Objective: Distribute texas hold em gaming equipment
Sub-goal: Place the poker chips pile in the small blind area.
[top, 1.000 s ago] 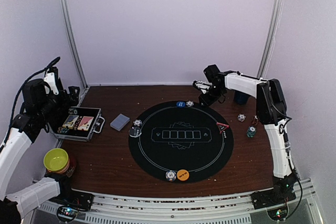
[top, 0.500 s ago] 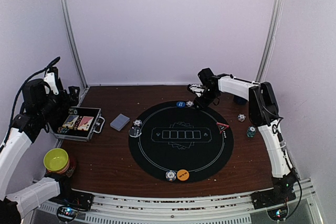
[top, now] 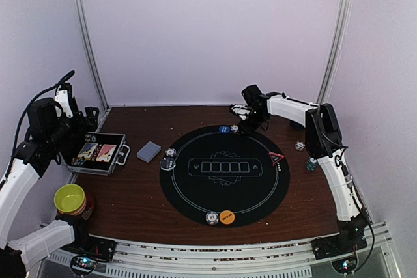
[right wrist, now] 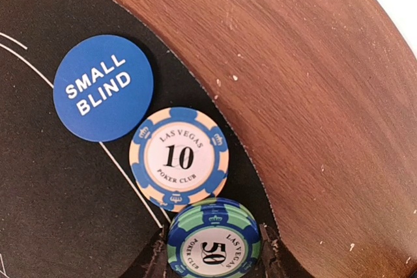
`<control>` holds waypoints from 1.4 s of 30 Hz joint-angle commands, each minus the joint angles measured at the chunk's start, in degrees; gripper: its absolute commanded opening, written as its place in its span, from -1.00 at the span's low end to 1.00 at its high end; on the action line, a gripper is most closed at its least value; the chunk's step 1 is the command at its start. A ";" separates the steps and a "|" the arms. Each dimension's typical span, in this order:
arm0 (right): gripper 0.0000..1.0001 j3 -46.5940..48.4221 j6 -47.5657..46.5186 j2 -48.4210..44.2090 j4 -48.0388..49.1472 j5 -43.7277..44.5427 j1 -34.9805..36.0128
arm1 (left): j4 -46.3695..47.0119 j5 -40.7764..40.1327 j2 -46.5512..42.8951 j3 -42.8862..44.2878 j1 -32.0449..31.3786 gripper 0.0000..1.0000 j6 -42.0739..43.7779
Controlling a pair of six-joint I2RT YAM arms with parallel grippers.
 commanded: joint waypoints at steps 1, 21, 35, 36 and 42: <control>-0.33 1.05 -0.11 2.51 -0.30 2.32 0.53 | 1.59 -0.45 -0.27 0.47 0.44 0.96 0.33; -0.24 -0.89 1.25 0.45 0.59 4.39 0.43 | 1.58 -0.47 -0.42 0.47 0.56 0.96 0.32; -0.24 -0.89 2.51 0.53 0.91 5.74 -0.10 | 1.60 -0.53 -0.48 0.47 0.54 0.96 0.32; -0.24 -0.89 2.51 0.55 0.89 5.75 -0.10 | 1.60 -0.50 -0.48 0.47 0.52 0.95 0.34; -0.18 -0.97 2.36 0.55 0.65 6.08 -0.10 | 1.58 -0.53 -0.48 0.47 0.50 0.96 0.36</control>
